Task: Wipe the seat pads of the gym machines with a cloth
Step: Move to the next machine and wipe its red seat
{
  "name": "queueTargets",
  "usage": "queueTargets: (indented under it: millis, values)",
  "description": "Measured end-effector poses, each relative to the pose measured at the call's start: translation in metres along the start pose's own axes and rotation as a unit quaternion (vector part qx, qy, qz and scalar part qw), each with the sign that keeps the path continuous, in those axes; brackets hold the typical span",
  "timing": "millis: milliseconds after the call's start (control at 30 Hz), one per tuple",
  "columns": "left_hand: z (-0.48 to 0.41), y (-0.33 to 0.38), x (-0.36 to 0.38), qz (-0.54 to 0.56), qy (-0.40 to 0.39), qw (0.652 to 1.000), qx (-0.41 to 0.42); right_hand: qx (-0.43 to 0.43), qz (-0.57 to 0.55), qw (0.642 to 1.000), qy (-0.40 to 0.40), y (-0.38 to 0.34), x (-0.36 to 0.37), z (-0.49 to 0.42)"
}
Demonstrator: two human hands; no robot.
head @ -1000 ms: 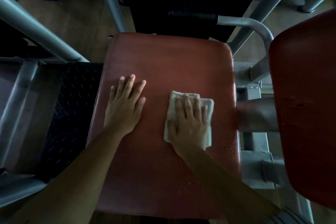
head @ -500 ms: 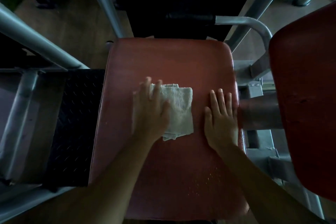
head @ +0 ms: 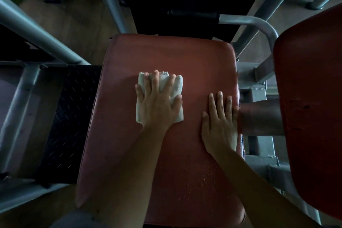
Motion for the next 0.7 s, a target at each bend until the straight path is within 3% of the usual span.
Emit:
queueTargets:
  millis: [133, 267, 367, 433, 500, 567, 700]
  values:
    - [0.061, -0.040, -0.009, -0.001, -0.010, 0.997, 0.077, -0.045, -0.040, 0.998, -0.001, -0.012, -0.007, 0.005]
    - [0.036, -0.111, -0.021, -0.017, 0.021, 0.995, -0.098, -0.110, -0.057, 0.992, -0.029, -0.051, 0.003, 0.014]
    - [-0.001, -0.118, -0.021, 0.054, 0.047, 0.973, -0.221, -0.114, -0.058, 0.991, -0.038, -0.070, 0.013, 0.020]
    - [0.007, -0.113, -0.018, 0.023, 0.041, 0.981, -0.187, -0.112, -0.049, 0.992, -0.037, -0.074, 0.018, 0.023]
    - [0.045, -0.108, -0.018, -0.028, 0.027, 0.997, -0.072, -0.112, -0.039, 0.992, -0.036, -0.073, 0.019, 0.025]
    - [0.083, -0.109, -0.023, -0.010, 0.010, 1.000, -0.007, -0.114, -0.031, 0.992, -0.040, -0.074, 0.019, 0.025]
    - [0.051, -0.125, -0.022, -0.001, 0.017, 0.997, -0.080, -0.110, -0.031, 0.993, -0.031, -0.076, 0.019, 0.024]
Point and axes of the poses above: each hand's wrist, its own z-axis away from the middle knuckle, its own x-axis out of the palm, y = z × x, the point moved 1 cm from there along -z, towards the middle knuckle, and after that the axes turned 4 degrees about y, right-handed, at the moved point
